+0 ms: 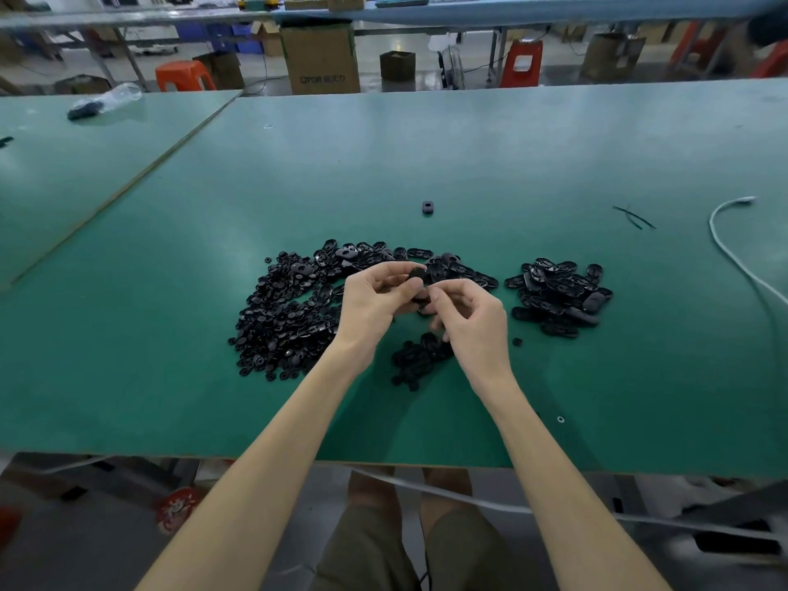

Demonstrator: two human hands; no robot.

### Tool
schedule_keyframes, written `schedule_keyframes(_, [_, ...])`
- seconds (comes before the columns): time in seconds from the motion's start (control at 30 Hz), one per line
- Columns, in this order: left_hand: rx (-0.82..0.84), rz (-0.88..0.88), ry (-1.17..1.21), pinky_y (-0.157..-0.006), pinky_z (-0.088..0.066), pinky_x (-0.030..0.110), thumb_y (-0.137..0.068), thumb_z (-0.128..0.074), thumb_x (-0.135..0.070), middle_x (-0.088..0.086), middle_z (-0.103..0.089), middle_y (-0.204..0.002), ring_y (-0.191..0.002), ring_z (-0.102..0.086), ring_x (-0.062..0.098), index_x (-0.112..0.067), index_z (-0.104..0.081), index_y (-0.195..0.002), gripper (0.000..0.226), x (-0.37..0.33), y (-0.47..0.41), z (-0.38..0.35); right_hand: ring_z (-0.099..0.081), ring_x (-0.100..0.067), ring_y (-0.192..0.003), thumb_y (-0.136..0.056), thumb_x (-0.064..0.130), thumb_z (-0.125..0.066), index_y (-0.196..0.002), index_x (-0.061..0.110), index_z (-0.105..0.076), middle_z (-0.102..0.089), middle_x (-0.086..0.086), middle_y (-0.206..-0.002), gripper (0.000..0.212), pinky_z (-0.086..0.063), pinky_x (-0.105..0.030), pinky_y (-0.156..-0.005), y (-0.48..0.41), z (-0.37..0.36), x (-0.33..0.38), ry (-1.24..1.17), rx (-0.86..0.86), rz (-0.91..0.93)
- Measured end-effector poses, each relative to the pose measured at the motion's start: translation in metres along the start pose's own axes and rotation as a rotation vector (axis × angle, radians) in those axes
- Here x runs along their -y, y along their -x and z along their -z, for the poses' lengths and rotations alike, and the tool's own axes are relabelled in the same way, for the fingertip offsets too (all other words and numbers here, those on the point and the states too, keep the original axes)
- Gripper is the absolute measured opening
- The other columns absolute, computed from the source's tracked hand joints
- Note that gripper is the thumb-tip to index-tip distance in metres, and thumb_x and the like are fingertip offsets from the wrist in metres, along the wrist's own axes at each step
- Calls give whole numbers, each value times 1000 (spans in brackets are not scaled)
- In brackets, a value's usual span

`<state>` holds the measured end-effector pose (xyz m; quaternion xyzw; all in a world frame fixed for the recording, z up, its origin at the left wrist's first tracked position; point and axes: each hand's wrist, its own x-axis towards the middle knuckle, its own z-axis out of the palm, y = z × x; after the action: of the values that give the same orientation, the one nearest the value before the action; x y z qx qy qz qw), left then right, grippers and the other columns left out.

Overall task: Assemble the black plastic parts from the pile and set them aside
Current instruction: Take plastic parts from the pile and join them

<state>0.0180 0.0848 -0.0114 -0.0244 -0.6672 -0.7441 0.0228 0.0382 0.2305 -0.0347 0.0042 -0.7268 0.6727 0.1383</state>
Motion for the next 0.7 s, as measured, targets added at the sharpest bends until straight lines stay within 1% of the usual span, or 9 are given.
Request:
schedule_keyframes(0.07, [12, -26, -96, -65, -53, 19, -90, -75, -1, 5, -78, -85, -77, -72, 11, -12, -78, -106, 20, 1, 0, 0, -66, -11, -62, -101, 18, -67, -98, 21, -71, -76, 0, -80, 6, -49, -25, -57, -1, 1, 0, -34, -48, -15])
schedule_keyframes(0.1, [17, -26, -122, -63, -49, 16, -89, -77, -1, 4, -78, -86, -75, -71, 9, -13, -78, -106, 21, 2, 0, 1, -67, -11, -64, -102, 19, -67, -100, 22, -71, -76, 1, -82, 5, -50, -27, -56, -1, 1, 0, -47, -59, -19])
schedule_keyframes(0.2, [40, -7, -164, -68, -48, 11, -84, -84, -6, 3, -79, -90, -80, -71, 5, -11, -78, -107, 24, 4, 1, 2, -69, -9, -67, -101, 20, -68, -99, 23, -73, -77, 5, -83, 6, -52, -27, -55, -1, 2, 0, -10, -37, 2])
schedule_keyframes(0.3, [81, -1, -183, -69, -52, 16, -83, -84, -9, 3, -80, -90, -84, -72, 6, -11, -79, -104, 21, 4, 3, 5, -69, -9, -65, -100, 18, -69, -92, 25, -74, -77, 4, -77, 12, -52, -27, -55, -1, 2, -2, 29, -30, 7])
schedule_keyframes(0.43, [127, 3, -156, -78, -61, 27, -88, -79, -3, 9, -80, -97, -91, -76, 17, -6, -78, -109, 22, 4, 3, 9, -68, -9, -64, -100, 19, -70, -90, 27, -73, -76, 4, -75, 13, -51, -25, -54, -1, 3, -2, 34, -46, 9])
schedule_keyframes(0.53, [123, 6, -164, -80, -61, 28, -88, -78, -2, 9, -80, -95, -91, -77, 20, -6, -78, -108, 20, 3, 3, 9, -66, -5, -63, -99, 20, -71, -89, 28, -73, -75, 8, -72, 14, -51, -23, -55, -1, 3, -2, 46, -40, 12])
schedule_keyframes(0.7, [112, 19, -187, -77, -60, 25, -90, -75, 0, 6, -80, -92, -86, -75, 14, -11, -79, -100, 16, 4, 3, 5, -70, -8, -68, -98, 18, -72, -87, 25, -74, -76, 7, -76, 13, -53, -26, -57, 0, 3, -1, 53, -30, -1])
